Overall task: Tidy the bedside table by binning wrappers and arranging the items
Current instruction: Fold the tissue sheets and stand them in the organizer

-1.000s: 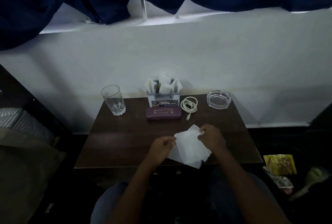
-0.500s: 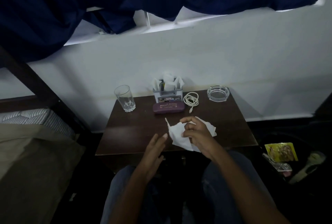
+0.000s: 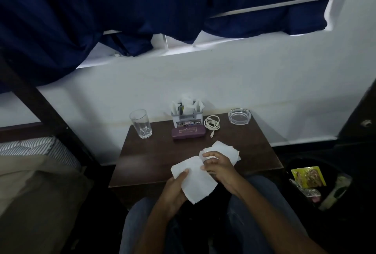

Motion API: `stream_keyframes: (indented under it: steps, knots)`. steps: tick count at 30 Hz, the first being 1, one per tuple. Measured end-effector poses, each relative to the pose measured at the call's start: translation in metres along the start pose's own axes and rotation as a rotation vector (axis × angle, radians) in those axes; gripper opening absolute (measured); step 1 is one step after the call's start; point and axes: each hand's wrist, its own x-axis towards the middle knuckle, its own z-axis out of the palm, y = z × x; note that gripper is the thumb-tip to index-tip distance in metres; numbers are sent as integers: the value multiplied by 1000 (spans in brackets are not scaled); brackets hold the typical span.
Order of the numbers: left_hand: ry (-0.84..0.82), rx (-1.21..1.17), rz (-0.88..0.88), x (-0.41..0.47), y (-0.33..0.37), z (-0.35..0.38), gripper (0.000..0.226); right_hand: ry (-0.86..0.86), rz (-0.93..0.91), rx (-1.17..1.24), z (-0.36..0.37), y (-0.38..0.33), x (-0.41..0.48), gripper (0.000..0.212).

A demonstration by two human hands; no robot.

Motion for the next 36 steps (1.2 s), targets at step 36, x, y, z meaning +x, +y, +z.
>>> stream_keyframes:
  steps: [36]
  knots:
    - [76,-329,-66,5,5,-17,48,465,-125,-807,-39,15,58,20]
